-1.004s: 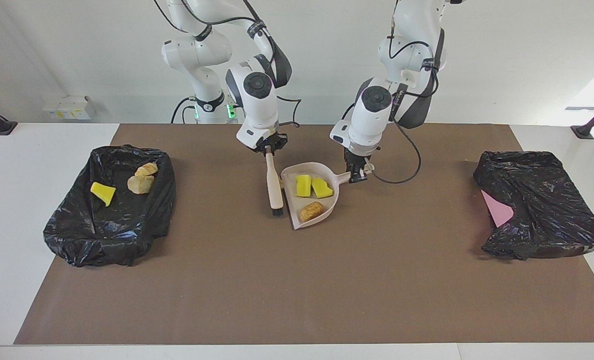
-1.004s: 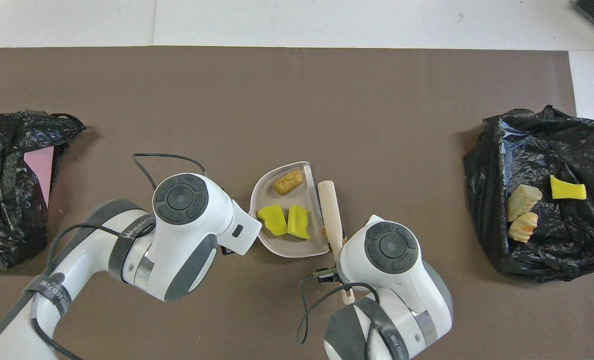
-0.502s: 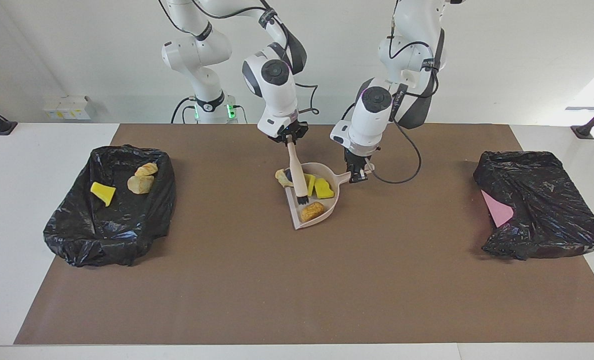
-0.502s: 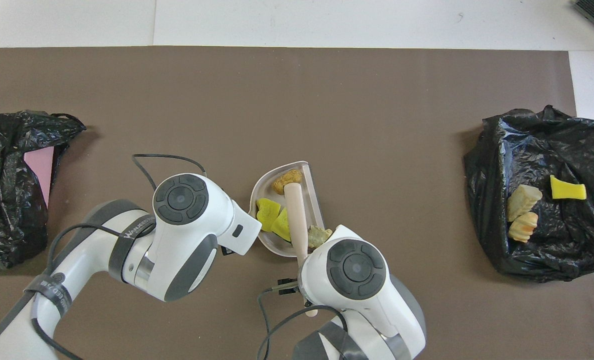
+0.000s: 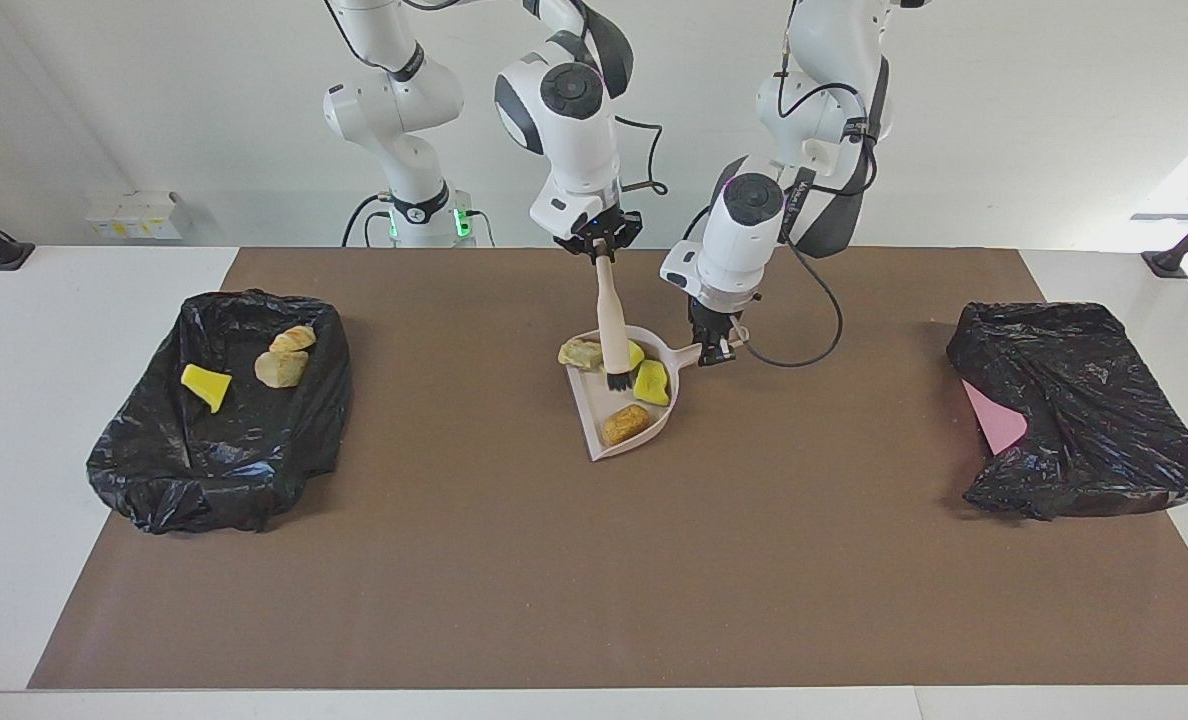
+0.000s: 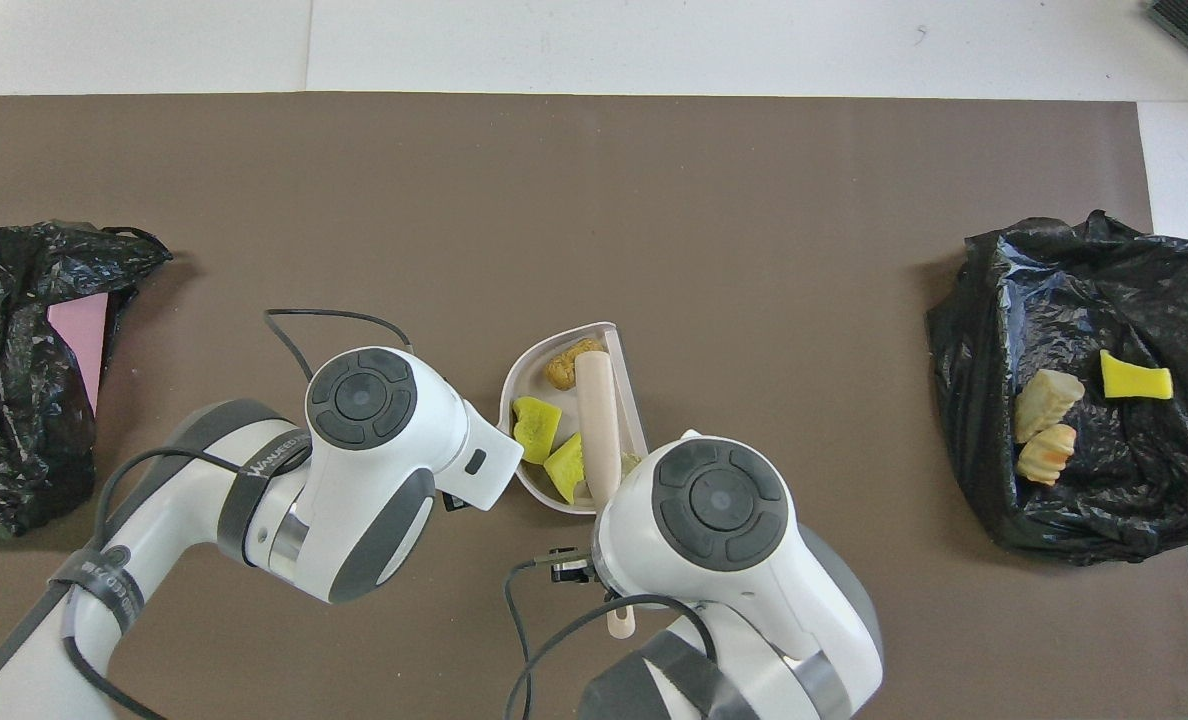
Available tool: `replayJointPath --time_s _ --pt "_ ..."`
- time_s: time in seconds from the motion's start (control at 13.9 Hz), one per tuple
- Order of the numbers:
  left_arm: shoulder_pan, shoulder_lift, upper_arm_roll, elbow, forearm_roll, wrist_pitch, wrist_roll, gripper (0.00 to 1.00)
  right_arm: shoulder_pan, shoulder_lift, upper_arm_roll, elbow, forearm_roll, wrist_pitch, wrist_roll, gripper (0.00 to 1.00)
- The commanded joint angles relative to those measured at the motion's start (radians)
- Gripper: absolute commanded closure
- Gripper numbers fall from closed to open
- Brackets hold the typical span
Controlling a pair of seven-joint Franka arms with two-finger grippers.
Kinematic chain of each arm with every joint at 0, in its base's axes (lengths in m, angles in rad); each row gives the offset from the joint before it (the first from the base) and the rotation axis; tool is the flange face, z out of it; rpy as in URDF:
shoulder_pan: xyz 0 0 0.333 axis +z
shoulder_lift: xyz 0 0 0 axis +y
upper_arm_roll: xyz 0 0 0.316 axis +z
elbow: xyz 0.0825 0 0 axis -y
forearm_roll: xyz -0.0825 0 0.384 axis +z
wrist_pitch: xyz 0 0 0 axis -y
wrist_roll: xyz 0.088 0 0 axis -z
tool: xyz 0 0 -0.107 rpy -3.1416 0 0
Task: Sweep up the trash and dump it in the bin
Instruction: 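Sweep the last tan chunk into the dustpan with the right gripper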
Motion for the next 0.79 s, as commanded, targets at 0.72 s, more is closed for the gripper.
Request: replayJointPath --time_s 0.72 --pt "0.126 -0.024 0.014 -0.029 -0.025 0.005 0.148 1.00 -0.026 -0.027 0.010 -0.044 -0.003 -0.004 0.016 1.00"
